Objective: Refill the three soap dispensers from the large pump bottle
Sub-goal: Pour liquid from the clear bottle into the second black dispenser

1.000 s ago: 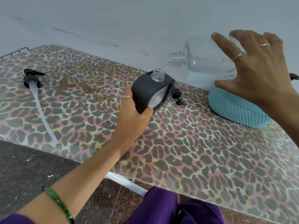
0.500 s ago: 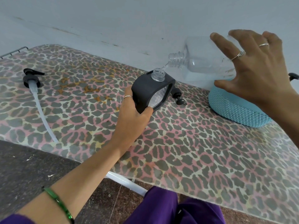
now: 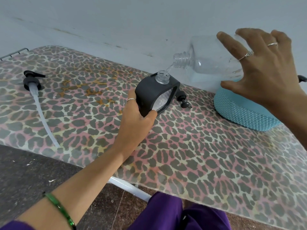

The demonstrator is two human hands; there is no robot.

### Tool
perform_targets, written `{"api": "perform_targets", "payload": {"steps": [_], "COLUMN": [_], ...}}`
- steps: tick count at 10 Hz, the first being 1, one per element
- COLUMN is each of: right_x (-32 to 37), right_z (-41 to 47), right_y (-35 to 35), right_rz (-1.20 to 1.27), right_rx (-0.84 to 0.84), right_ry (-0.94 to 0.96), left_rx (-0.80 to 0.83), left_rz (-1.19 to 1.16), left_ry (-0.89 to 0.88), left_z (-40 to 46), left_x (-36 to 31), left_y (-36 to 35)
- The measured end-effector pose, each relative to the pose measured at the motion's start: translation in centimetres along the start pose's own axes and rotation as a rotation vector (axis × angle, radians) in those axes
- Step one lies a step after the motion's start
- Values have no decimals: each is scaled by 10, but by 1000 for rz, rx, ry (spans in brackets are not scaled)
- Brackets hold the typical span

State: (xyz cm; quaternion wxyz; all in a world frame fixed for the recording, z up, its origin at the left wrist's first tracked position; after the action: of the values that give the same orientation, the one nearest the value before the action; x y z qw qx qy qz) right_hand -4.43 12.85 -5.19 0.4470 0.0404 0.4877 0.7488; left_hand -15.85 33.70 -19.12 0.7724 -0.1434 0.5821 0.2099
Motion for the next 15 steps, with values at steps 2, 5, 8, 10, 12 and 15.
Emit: {"api": "perform_targets", "payload": {"steps": [2,5,8,10,12,15], "right_x": [1,2,2,2,0,-1], "right_z": [0,-2,-2,-1,-1,-1], "right_y": [0,2,3,5,6,8], "right_rz": [-9,-11,-11,-10,-17,-21], "right_rx": [-5,-7,-11,-18,-15,-11], "right_ry": [9,15,7,10,12,10], "left_rx": [2,4,-6,-11,-13,-6], "left_rz": [3,23,42,45,48,38], "left_ry": [-3,15,3,-11,-9,-1], "left_z": [0,1,1,1,1,0], "left_x": [3,3,3,2,2,2], "left_y": [0,0,0,0,0,1]}}
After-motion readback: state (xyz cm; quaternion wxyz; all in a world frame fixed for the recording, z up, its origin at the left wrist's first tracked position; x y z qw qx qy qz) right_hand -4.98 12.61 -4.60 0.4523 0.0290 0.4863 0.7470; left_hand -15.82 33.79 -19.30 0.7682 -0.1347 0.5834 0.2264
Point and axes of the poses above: each hand's wrist, its own z-axis towards the middle knuckle, its own y-axis out of the back of the hand, x = y × z, the point moved 2 cm from there along z, towards the middle knuckle, and after that the axes turned 3 degrees about -z, right-handed, at the moved point
